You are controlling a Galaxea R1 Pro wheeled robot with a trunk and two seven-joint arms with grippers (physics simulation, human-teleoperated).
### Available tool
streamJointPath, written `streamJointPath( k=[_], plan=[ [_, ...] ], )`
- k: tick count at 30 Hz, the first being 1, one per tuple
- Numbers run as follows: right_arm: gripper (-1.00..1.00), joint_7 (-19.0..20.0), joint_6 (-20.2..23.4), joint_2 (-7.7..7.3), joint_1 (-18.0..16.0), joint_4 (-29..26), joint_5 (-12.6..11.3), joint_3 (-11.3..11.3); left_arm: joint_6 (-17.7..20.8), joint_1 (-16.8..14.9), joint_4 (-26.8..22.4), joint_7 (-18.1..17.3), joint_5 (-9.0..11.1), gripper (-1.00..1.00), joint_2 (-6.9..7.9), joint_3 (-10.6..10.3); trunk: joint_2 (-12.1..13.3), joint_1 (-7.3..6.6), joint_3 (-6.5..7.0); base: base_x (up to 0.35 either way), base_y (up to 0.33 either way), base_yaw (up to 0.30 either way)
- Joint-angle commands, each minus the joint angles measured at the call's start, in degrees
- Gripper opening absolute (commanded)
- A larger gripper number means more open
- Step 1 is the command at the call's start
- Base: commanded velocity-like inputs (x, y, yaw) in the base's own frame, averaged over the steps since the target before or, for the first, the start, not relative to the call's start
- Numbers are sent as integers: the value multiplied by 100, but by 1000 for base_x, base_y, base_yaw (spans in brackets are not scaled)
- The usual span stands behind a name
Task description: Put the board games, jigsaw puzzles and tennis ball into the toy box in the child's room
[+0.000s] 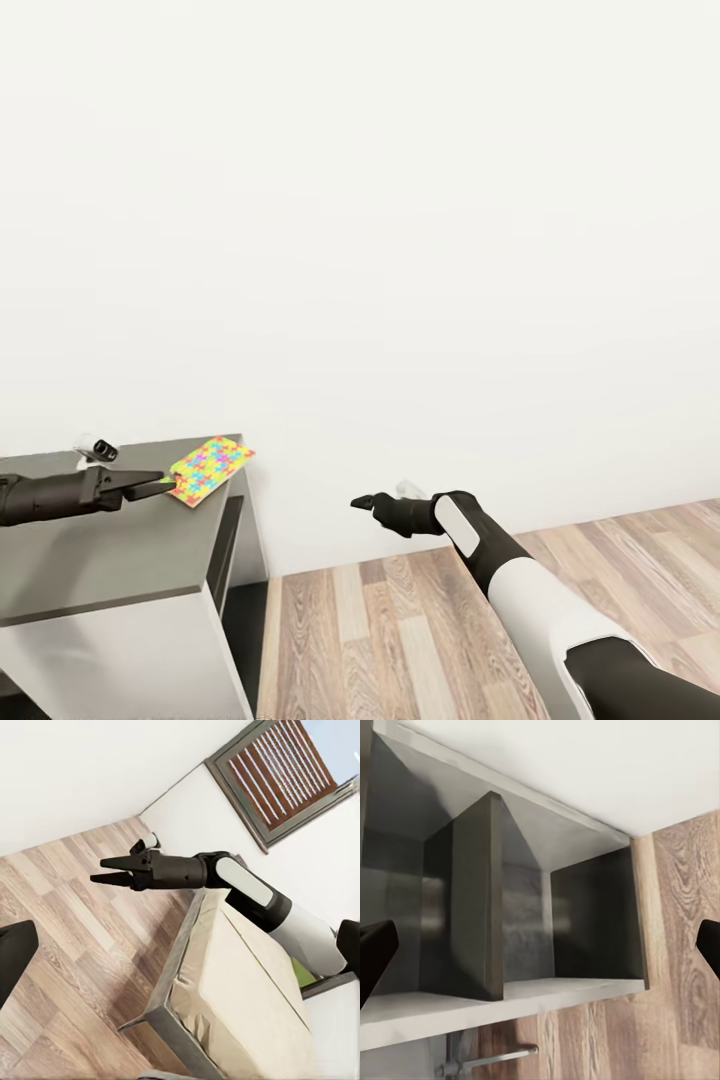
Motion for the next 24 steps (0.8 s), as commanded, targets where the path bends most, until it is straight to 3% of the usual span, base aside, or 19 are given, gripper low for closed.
streamJointPath(
  k=[1,14,24],
  plan=[
    [100,19,13,-3,-4,-6,17,7,84,24,-57,-24,16,100,10,-4,-3,-1,-15,0,0,69],
    [100,19,-14,-5,-3,-18,17,8,196,157,-319,-24,61,100,34,57,-3,-1,-136,0,0,49],
    [100,20,-348,8,40,-33,19,40,201,170,-372,-24,193,100,91,60,-3,-1,-229,0,0,3]
  ],
)
